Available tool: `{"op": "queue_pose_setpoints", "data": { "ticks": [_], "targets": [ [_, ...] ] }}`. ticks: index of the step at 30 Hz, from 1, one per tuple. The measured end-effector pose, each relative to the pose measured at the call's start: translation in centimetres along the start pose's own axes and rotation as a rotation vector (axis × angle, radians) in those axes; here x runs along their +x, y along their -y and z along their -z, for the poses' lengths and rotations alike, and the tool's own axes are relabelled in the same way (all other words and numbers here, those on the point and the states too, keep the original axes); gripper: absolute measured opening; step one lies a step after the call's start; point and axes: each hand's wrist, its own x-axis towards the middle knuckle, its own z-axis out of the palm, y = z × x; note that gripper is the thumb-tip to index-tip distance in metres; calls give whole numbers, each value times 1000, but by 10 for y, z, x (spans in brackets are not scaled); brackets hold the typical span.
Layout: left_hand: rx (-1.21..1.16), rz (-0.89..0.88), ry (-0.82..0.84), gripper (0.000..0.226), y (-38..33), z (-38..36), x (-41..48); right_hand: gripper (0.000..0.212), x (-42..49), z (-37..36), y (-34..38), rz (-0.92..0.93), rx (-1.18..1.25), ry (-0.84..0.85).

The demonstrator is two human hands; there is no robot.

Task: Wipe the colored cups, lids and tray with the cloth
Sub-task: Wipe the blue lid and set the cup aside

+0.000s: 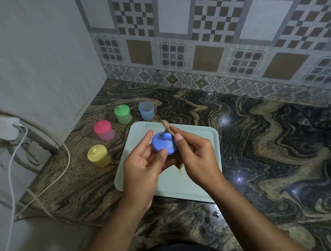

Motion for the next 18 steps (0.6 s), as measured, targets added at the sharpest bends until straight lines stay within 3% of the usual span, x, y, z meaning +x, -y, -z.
{"op": "queue_pose_setpoints", "data": {
  "ticks": [3,7,10,14,18],
  "targets": [
    [-27,4,-85,53,-2,4,6,30,-5,3,3,47,65,-94],
    [-13,-5,-99,38,-4,7,10,33,-18,-1,-11,144,-75,-6],
    [17,6,-63,40,-7,10,9,33,-18,0,-14,205,-143,-6],
    [56,63,43,39,-8,11,6,32,-9,9,-5,141,-154,-7],
    [125,28,92,62,-9,3,2,32,-7,5,-7,56,-116,-2]
  ]
}}
